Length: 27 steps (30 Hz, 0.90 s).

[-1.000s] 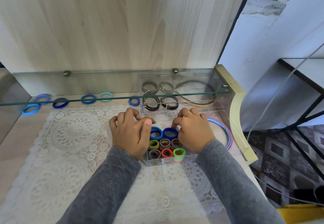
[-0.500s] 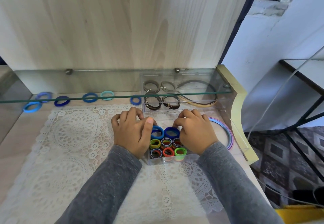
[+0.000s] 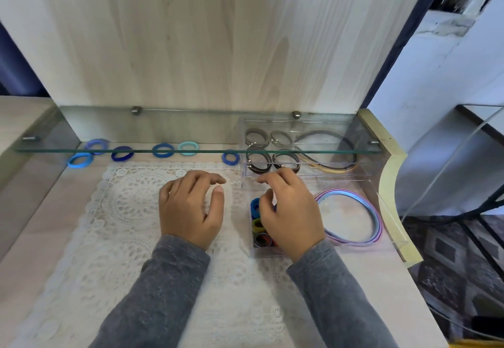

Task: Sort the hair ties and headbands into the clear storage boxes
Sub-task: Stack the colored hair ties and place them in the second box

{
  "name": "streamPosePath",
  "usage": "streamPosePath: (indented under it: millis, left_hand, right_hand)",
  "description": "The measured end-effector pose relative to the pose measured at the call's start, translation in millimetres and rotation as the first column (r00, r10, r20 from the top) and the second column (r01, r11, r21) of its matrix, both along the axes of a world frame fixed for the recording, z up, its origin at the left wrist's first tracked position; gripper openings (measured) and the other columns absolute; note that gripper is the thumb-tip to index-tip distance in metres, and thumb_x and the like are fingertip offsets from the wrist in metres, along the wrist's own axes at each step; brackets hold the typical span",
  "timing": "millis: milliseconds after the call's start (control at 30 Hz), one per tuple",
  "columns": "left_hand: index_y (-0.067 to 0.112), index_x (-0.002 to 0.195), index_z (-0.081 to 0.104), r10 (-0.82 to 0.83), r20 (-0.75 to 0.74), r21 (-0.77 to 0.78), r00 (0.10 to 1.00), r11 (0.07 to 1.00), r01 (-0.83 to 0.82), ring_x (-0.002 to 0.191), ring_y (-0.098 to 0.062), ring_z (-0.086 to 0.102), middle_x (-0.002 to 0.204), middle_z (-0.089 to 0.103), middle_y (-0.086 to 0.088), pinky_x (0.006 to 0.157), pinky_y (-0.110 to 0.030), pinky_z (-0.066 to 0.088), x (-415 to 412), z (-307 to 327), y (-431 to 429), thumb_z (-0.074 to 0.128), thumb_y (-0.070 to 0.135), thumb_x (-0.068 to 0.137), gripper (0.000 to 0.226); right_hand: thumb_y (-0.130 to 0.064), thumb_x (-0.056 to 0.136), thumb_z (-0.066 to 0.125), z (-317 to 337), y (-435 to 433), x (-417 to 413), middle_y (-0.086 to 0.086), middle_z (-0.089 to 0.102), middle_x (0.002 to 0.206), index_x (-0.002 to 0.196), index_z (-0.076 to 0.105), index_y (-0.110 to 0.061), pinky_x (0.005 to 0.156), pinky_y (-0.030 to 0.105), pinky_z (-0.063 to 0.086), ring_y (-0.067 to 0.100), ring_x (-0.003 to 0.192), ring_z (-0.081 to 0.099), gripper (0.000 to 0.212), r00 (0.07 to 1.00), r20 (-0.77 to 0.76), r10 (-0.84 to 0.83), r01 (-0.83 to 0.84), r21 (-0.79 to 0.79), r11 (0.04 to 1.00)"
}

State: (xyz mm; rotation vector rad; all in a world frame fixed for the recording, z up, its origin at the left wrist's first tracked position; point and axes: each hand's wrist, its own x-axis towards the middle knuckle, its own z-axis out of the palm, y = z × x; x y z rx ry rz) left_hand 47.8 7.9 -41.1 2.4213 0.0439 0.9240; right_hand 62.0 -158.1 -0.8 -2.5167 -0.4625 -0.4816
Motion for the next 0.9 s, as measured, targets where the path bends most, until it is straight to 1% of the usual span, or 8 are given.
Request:
streamPosePath:
  millis: [100, 167, 333, 500, 667, 767, 833, 900]
  left_hand:
    - [0.025, 0.096, 0.068, 0.055, -0.008, 0.073, 0.998, 0.996, -0.054, 0.088, -0.014, 0.060, 0.097, 0.065, 0.010, 0.088, -0.041, 0.041, -4, -2, 20, 0.044, 0.028, 0.085, 0.027]
    - [0.026, 0.099, 0.068, 0.106, -0.019, 0.105, 0.994, 0.989, -0.104, 0.088, -0.016, 0.061, 0.098, 0.066, 0.008, 0.087, -0.041, 0.042, -7, -2, 33, 0.043, 0.028, 0.085, 0.029]
    - [0.027, 0.105, 0.066, 0.195, -0.054, 0.151, 0.979, 0.971, -0.185, 0.093, -0.018, 0.061, 0.103, 0.066, 0.007, 0.091, -0.040, 0.040, -13, -1, 56, 0.041, 0.029, 0.083, 0.033]
    - [0.025, 0.114, 0.063, 0.258, -0.164, 0.220, 0.952, 0.950, -0.219, 0.109, -0.021, 0.058, 0.115, 0.065, 0.001, 0.102, -0.044, 0.036, -15, -3, 82, 0.037, 0.036, 0.082, 0.043]
    - [0.026, 0.114, 0.063, 0.289, -0.187, 0.222, 0.939, 0.943, -0.246, 0.110, -0.020, 0.058, 0.115, 0.065, 0.002, 0.103, -0.043, 0.033, -18, -4, 98, 0.036, 0.037, 0.080, 0.045]
    - [0.026, 0.114, 0.063, 0.304, -0.186, 0.230, 0.934, 0.938, -0.260, 0.108, -0.020, 0.059, 0.113, 0.065, 0.003, 0.101, -0.043, 0.035, -16, -5, 109, 0.038, 0.037, 0.080, 0.044]
    - [0.024, 0.114, 0.063, 0.316, -0.190, 0.240, 0.929, 0.933, -0.268, 0.105, -0.022, 0.059, 0.112, 0.065, 0.000, 0.097, -0.043, 0.038, -12, -6, 115, 0.040, 0.036, 0.078, 0.045]
    - [0.020, 0.117, 0.062, 0.341, -0.219, 0.255, 0.914, 0.924, -0.284, 0.108, -0.025, 0.058, 0.116, 0.064, -0.004, 0.094, -0.043, 0.038, -6, -8, 122, 0.040, 0.037, 0.077, 0.049]
  right_hand:
    - [-0.024, 0.086, 0.040, 1, 27, -6, -0.002, 0.059, 0.099, 0.106, 0.063, -0.015, 0.064, 0.030, 0.052, 0.016, 0.083, 0.057, 0.032, 0.998, 0.027, 0.054, -0.056, 0.064, 0.996]
    - [-0.028, 0.088, 0.037, 0, 46, -9, 0.000, 0.059, 0.100, 0.105, 0.062, -0.014, 0.065, 0.032, 0.053, 0.016, 0.084, 0.057, 0.034, 0.994, 0.045, 0.104, -0.107, 0.056, 0.993]
    - [-0.023, 0.090, 0.049, -8, 81, -15, 0.002, 0.059, 0.100, 0.104, 0.061, -0.013, 0.064, 0.034, 0.054, 0.019, 0.084, 0.059, 0.021, 0.989, 0.045, 0.142, -0.142, -0.013, 0.990]
    - [-0.027, 0.091, 0.048, -19, 107, -9, 0.004, 0.057, 0.111, 0.113, 0.058, -0.014, 0.078, 0.037, 0.052, 0.022, 0.096, 0.057, 0.029, 0.986, -0.034, 0.161, -0.164, -0.105, 0.981]
    - [-0.029, 0.086, 0.051, -28, 125, -5, 0.006, 0.059, 0.109, 0.111, 0.061, -0.014, 0.079, 0.040, 0.047, 0.025, 0.096, 0.056, 0.031, 0.992, -0.040, 0.116, -0.121, -0.163, 0.979]
    - [-0.030, 0.087, 0.052, -29, 134, 0, 0.008, 0.055, 0.120, 0.119, 0.057, -0.015, 0.088, 0.041, 0.043, 0.027, 0.107, 0.052, 0.035, 0.992, -0.072, 0.104, -0.115, -0.175, 0.978]
    - [-0.032, 0.089, 0.049, -31, 139, 6, 0.010, 0.045, 0.134, 0.129, 0.048, -0.014, 0.099, 0.041, 0.037, 0.028, 0.121, 0.043, 0.044, 0.989, -0.126, 0.081, -0.105, -0.189, 0.976]
    - [-0.036, 0.090, 0.046, -35, 143, 13, 0.014, 0.033, 0.145, 0.139, 0.036, -0.012, 0.107, 0.042, 0.030, 0.030, 0.132, 0.031, 0.056, 0.986, -0.166, 0.014, -0.048, -0.199, 0.979]
